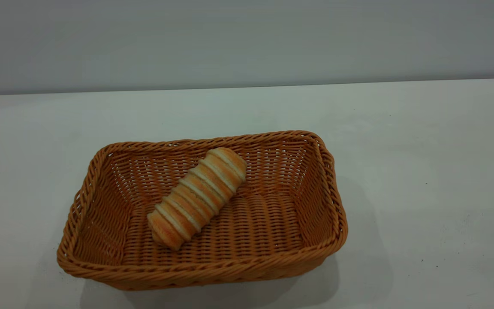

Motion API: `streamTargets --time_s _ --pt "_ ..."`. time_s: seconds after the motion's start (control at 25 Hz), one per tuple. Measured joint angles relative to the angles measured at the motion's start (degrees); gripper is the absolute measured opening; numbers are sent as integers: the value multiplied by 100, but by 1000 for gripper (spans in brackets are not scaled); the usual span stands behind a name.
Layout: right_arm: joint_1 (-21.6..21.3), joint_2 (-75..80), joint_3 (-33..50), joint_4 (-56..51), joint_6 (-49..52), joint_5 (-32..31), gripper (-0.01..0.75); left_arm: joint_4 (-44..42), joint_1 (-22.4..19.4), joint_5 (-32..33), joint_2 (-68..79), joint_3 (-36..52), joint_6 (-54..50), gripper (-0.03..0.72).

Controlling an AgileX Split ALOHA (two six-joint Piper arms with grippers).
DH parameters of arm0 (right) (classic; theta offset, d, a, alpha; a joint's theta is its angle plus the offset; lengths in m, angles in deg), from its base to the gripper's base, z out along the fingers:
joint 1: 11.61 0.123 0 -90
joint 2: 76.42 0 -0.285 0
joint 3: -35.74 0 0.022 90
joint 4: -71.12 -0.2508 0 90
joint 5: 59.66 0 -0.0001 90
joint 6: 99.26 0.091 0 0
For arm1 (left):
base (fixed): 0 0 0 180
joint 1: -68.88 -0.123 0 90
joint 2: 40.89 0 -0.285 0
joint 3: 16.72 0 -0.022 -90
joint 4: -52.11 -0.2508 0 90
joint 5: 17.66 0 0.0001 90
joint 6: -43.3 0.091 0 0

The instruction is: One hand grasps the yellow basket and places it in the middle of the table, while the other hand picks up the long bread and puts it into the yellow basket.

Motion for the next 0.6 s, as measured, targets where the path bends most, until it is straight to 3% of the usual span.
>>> streamTargets --time_s 0.2,0.32,0.4,0.6 --pt "-62 0 0 0 0 0 236 0 0 0 0 0 0 365" --pt "-475 0 0 0 0 0 237 0 -71 0 0 0 0 365" --pt "-880 0 0 0 0 0 237 0 -355 0 0 0 0 365" --pt "-2101 0 0 0 0 0 237 0 -1748 0 -2 0 0 365"
